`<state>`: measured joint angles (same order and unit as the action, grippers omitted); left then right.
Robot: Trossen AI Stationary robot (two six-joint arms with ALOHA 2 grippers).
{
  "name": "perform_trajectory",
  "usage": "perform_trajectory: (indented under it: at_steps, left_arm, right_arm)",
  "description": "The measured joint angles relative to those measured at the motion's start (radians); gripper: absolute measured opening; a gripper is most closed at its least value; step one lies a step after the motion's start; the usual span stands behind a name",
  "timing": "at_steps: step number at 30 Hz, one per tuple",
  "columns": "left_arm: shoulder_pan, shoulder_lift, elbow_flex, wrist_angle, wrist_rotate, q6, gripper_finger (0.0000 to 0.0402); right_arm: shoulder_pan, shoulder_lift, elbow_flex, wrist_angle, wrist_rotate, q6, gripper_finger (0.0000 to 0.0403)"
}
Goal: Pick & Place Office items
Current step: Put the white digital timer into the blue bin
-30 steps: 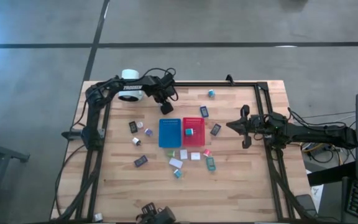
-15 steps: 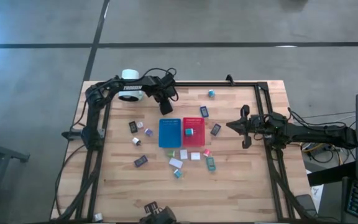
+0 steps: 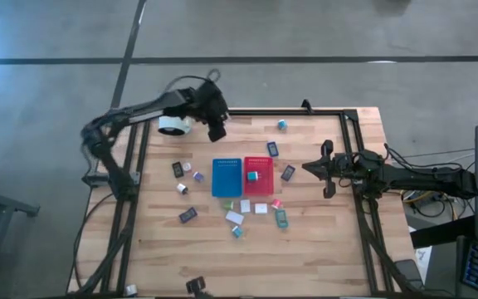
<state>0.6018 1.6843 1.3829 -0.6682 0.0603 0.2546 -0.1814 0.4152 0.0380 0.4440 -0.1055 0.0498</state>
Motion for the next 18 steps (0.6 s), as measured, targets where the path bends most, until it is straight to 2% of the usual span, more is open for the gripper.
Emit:
perform_trajectory:
  at_steps: [4,10,15,18]
  left_arm:
    - [-0.015,-0.171,-0.012,-0.003,0.056,-0.003,0.0135]
    - [-0.042,-0.444,-0.102,-0.002,0.063,-0.008,0.0135]
    - [-0.054,-0.678,-0.258,0.071,0.079,-0.044,0.0135]
    - [-0.055,-0.803,-0.381,0.139,0.136,-0.059,0.0135]
  right_arm:
    - [0.000,0.000,0.000,0.000,0.000,0.003,0.0012]
    - [0.000,0.000,0.000,0.000,0.000,0.003,0.0012]
    - [0.000,0.000,0.000,0.001,0.001,0.003,0.0013]
    - [0.000,0.000,0.000,0.001,0.001,0.003,0.0013]
